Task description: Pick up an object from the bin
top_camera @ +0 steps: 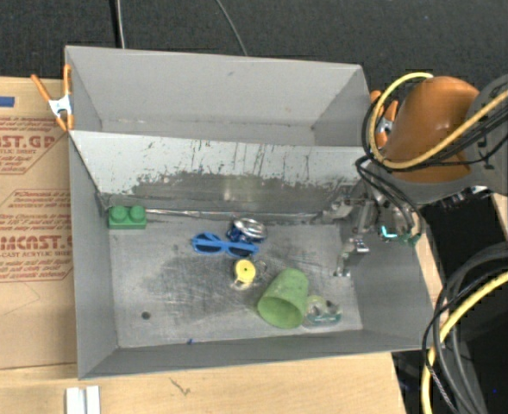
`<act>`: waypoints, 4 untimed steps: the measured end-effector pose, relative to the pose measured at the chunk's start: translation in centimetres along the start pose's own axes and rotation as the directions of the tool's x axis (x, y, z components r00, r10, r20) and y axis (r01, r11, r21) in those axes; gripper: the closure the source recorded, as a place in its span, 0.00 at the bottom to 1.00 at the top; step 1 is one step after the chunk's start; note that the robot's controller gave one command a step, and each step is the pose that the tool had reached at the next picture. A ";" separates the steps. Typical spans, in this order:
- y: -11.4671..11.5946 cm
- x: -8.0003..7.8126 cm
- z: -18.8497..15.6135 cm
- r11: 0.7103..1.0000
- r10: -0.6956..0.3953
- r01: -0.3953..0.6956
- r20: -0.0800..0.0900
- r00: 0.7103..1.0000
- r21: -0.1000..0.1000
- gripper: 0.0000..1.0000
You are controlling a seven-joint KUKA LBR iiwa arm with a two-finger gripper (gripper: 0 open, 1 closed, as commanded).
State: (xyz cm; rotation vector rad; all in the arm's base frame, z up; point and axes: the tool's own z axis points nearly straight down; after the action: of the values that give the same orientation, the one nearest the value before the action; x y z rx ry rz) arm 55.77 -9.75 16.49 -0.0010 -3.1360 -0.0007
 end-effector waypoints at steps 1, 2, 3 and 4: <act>6.7 -1.9 5.6 0.997 -0.073 0.073 0.010 0.997 0.002 0.00; 18.0 0.1 4.4 0.989 0.151 -0.151 0.006 0.989 -0.004 0.00; 19.8 -2.7 5.9 0.967 0.253 -0.253 0.007 0.967 -0.003 0.00; 18.1 -2.7 9.0 0.939 0.343 -0.343 0.011 0.939 -0.010 0.00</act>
Offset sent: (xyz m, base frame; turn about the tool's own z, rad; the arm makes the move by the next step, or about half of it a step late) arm 0.0280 0.1114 -0.0949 -0.1101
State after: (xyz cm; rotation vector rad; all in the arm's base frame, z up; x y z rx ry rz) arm 58.46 8.32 7.51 -0.5491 -3.0999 -0.0114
